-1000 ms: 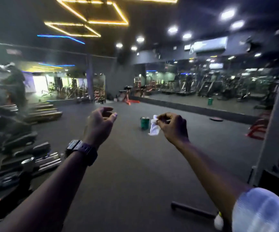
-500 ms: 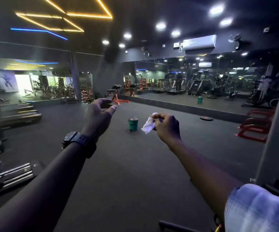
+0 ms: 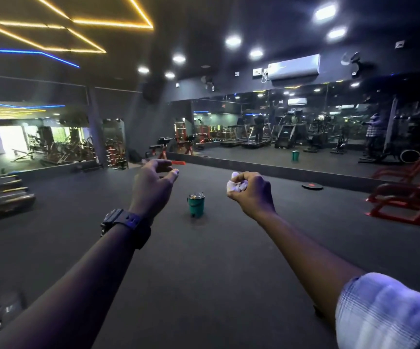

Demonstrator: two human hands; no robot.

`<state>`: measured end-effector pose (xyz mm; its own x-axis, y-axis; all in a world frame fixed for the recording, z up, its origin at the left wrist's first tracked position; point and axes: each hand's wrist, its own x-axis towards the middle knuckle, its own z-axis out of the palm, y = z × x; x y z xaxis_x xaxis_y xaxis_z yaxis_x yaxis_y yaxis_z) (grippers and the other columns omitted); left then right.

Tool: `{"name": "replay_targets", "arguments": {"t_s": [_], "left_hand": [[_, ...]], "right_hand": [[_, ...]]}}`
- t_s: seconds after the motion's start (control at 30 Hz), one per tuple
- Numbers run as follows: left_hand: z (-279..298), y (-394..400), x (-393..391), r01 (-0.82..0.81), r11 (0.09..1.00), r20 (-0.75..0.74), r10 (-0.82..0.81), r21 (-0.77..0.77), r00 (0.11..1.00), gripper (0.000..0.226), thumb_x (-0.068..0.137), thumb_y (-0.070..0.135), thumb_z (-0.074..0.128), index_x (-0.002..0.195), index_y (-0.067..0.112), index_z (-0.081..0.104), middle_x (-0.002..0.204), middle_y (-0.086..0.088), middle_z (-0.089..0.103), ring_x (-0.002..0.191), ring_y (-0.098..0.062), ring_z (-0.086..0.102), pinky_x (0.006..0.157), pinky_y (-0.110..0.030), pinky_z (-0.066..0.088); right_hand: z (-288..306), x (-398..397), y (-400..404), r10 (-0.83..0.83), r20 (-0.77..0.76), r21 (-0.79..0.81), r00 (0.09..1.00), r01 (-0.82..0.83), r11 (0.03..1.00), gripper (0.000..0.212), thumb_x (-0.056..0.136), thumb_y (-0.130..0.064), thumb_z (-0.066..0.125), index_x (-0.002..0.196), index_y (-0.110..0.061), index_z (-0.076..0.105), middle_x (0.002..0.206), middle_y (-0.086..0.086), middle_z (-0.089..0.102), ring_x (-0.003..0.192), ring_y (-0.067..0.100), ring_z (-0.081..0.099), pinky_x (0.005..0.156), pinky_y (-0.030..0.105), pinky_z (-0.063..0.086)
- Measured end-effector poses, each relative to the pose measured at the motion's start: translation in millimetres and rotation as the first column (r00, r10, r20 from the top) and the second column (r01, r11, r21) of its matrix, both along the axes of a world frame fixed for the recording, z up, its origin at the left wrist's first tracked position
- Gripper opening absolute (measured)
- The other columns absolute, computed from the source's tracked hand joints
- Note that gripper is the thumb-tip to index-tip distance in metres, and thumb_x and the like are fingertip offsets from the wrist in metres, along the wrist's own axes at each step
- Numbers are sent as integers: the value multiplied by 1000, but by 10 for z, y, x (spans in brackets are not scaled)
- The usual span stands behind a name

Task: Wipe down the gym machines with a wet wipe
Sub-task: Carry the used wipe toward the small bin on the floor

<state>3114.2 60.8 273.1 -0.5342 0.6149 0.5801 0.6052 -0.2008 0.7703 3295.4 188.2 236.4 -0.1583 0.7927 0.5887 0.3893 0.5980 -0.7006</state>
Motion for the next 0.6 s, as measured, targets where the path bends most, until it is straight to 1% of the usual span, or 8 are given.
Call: {"name": "replay_targets", "arguments": {"t_s": [0.1, 0.13, 0.2, 0.27, 0.33, 0.43, 0.5, 0.6], "left_hand": [[-86, 781, -378, 32, 999, -26, -32, -4, 999, 30, 92, 21, 65, 120, 12, 62, 109, -6, 69, 97, -20, 66, 84, -43, 57], [-110, 1087, -536, 38, 999, -35, -38, 5, 999, 29, 92, 21, 64, 119, 13, 62, 108, -5, 69, 96, -19, 66, 83, -41, 57], [-119, 1605, -836, 41, 999, -34, -41, 14, 999, 27, 92, 20, 64, 118, 12, 62, 106, -6, 69, 91, -16, 65, 78, -36, 57], [-87, 2151, -1188, 23, 1000, -31, -22, 8, 999, 26, 93, 19, 63, 118, 11, 64, 103, -7, 69, 82, -11, 62, 69, -27, 54], [-14, 2669, -1584, -5, 1000, -32, 5, 5, 999, 23, 93, 20, 63, 115, 12, 66, 101, -7, 70, 76, -10, 60, 65, -25, 49], [63, 3298, -2190, -46, 999, -40, 47, 13, 998, 21, 95, 20, 60, 114, 13, 66, 95, -3, 68, 71, -7, 56, 60, -22, 43], [43, 3731, -2670, -75, 996, -39, 77, 42, 996, 20, 96, 21, 57, 114, 13, 66, 95, -2, 67, 74, -10, 58, 62, -22, 43], [-71, 4430, -3401, -97, 994, -12, 97, 59, 995, 20, 97, 25, 55, 113, 17, 64, 102, -3, 68, 89, -18, 63, 73, -31, 48]], "right_hand": [[-69, -441, 692, -19, 37, 18, 999, 18, 1000, 12, 79, -27, 77, 87, -19, 72, 91, -1, 74, 76, 7, 64, 62, 16, 43], [-94, -614, 969, -23, 55, 44, 998, 21, 999, 13, 79, -29, 78, 87, -21, 71, 87, -1, 73, 75, 9, 65, 61, 17, 44], [-111, -915, 1476, -33, 82, 90, 996, 25, 996, 14, 80, -33, 77, 88, -23, 70, 86, -1, 73, 76, 13, 66, 62, 22, 51], [-71, -1273, 2064, -47, 86, 88, 995, 39, 995, 15, 82, -37, 73, 89, -26, 67, 86, -1, 73, 77, 17, 67, 64, 29, 56], [55, -1656, 2627, -58, 91, 74, 994, 52, 996, 15, 83, -41, 69, 90, -28, 65, 87, 0, 73, 79, 21, 68, 64, 31, 56], [187, -2287, 3334, -58, 102, 84, 993, 50, 995, 16, 85, -40, 67, 93, -27, 65, 90, 2, 73, 81, 24, 68, 64, 28, 52], [220, -2781, 3778, -39, 113, 91, 993, 29, 995, 17, 85, -40, 68, 94, -27, 65, 92, 1, 73, 82, 22, 68, 63, 26, 50], [135, -3479, 4467, -38, 168, 98, 985, 22, 995, 18, 85, -41, 67, 97, -27, 65, 95, 2, 73, 86, 24, 67, 65, 26, 48]]}}
